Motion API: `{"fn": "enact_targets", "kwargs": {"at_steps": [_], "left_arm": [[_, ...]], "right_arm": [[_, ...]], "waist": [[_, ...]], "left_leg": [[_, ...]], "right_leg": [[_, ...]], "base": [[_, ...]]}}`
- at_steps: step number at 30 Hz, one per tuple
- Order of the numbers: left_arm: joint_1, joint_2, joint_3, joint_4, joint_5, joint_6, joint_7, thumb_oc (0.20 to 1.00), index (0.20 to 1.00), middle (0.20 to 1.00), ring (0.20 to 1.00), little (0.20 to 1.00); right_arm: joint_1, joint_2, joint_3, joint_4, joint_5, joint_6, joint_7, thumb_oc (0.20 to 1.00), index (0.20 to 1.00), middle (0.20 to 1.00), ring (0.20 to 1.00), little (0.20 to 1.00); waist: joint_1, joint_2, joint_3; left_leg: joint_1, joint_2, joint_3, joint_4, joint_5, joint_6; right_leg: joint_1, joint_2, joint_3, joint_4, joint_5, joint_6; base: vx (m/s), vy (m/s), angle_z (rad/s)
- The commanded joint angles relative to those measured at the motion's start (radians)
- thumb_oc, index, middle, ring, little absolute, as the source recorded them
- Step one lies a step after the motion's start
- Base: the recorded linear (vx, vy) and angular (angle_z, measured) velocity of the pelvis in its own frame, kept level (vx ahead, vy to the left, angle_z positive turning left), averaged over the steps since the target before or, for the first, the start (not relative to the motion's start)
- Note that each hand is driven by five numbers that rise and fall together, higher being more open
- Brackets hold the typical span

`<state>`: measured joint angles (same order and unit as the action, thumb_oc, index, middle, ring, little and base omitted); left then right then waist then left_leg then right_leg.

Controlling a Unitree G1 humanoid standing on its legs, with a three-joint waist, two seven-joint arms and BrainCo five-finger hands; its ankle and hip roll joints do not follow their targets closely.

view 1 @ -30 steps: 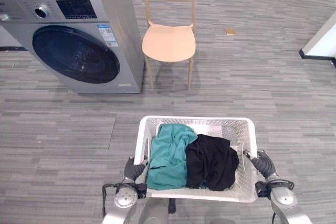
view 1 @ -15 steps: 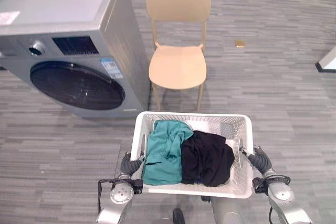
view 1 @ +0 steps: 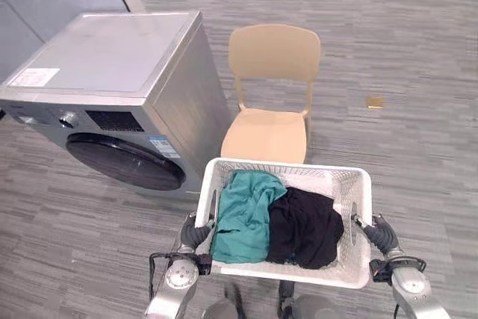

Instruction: Grab the laundry basket,head to the washer,open it,put in the laundry and shut it.

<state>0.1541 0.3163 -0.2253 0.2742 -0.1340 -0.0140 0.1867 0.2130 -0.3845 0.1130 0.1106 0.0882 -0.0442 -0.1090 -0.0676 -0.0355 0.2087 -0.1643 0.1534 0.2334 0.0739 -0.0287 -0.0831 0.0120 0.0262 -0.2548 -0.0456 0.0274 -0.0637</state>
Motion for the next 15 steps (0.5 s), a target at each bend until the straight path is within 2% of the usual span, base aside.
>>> {"fn": "enact_targets", "kwargs": {"at_steps": [1,4,8,9,10,11,12,13,15], "left_arm": [[0.001,0.019,0.024,-0.113,-0.056,-0.088,-0.08,0.2,0.2,0.2,0.2,0.2],[0.002,0.021,0.025,-0.115,-0.057,-0.089,-0.074,0.2,0.2,0.2,0.2,0.2],[-0.002,0.033,0.019,-0.117,-0.055,-0.093,-0.08,0.2,0.2,0.2,0.2,0.2],[-0.002,0.037,0.015,-0.116,-0.056,-0.096,-0.083,0.2,0.2,0.2,0.2,0.2],[0.002,0.045,0.01,-0.116,-0.05,-0.094,-0.094,0.2,0.2,0.2,0.2,0.2],[0.002,0.046,0.01,-0.116,-0.05,-0.094,-0.094,0.2,0.2,0.2,0.2,0.2],[0.003,0.054,0.008,-0.119,-0.048,-0.095,-0.097,0.2,0.2,0.2,0.2,0.2],[0.003,0.054,0.008,-0.119,-0.048,-0.095,-0.097,0.2,0.2,0.2,0.2,0.2],[-0.003,0.066,0.008,-0.116,-0.042,-0.092,-0.096,0.2,0.2,0.2,0.2,0.2]], "right_arm": [[-0.019,-0.039,-0.069,-0.049,0.078,-0.076,-0.009,0.2,0.2,0.2,0.2,0.2],[-0.03,-0.038,-0.064,-0.045,0.078,-0.077,-0.015,0.2,0.2,0.2,0.2,0.2],[-0.041,-0.034,-0.056,-0.037,0.076,-0.076,-0.007,0.2,0.2,0.2,0.2,0.2],[-0.042,-0.03,-0.054,-0.035,0.076,-0.076,-0.005,0.2,0.2,0.2,0.2,0.2],[-0.047,-0.022,-0.048,-0.033,0.068,-0.068,0.005,0.2,0.2,0.2,0.2,0.2],[-0.047,-0.022,-0.048,-0.033,0.068,-0.068,0.005,0.2,0.2,0.2,0.2,0.2],[-0.056,-0.016,-0.038,-0.026,0.054,-0.062,0.012,0.2,0.2,0.2,0.2,0.2],[-0.056,-0.016,-0.038,-0.026,0.054,-0.062,0.011,0.2,0.2,0.2,0.2,0.2],[-0.072,-0.005,-0.027,-0.011,0.041,-0.06,0.015,0.2,0.2,0.2,0.2,0.2]], "waist": [[0.014,0.01,-0.003],[0.025,0.013,-0.009],[0.033,0.013,-0.024],[0.032,0.011,-0.029],[0.034,0.008,-0.044],[0.036,0.007,-0.044],[0.037,0.003,-0.053],[0.039,0.002,-0.054],[0.043,-0.001,-0.06]], "left_leg": [[0.022,0.013,-0.042,-0.033,0.1,-0.023],[0.001,0.029,-0.067,-0.054,0.123,-0.031],[0.006,0.02,-0.076,-0.009,0.103,-0.026],[0.0,0.011,-0.074,0.014,0.093,-0.023],[0.001,-0.01,-0.064,0.056,0.055,-0.005],[0.0,-0.01,-0.062,0.06,0.052,-0.005],[0.0,-0.031,-0.049,0.098,0.012,0.019],[-0.002,-0.031,-0.047,0.1,0.01,0.02],[0.011,-0.047,-0.024,0.106,-0.023,0.044]], "right_leg": [[0.044,-0.073,0.06,0.111,-0.21,0.115],[0.078,-0.07,0.089,0.13,-0.24,0.117],[0.104,-0.086,0.12,0.145,-0.257,0.127],[0.113,-0.097,0.123,0.147,-0.259,0.133],[0.128,-0.126,0.139,0.152,-0.263,0.147],[0.127,-0.128,0.141,0.153,-0.264,0.148],[0.123,-0.157,0.152,0.175,-0.257,0.163],[0.12,-0.158,0.154,0.177,-0.258,0.164],[0.086,-0.178,0.171,0.229,-0.241,0.185]], "base": [[0.33,0.128,-0.36],[0.27,0.121,-0.28],[0.31,0.18,-0.3],[0.31,0.238,-0.39],[0.31,0.241,-0.34],[0.36,0.314,-0.19],[0.16,0.155,-0.11],[0.22,0.223,-0.18],[0.17,0.224,-0.24]]}}
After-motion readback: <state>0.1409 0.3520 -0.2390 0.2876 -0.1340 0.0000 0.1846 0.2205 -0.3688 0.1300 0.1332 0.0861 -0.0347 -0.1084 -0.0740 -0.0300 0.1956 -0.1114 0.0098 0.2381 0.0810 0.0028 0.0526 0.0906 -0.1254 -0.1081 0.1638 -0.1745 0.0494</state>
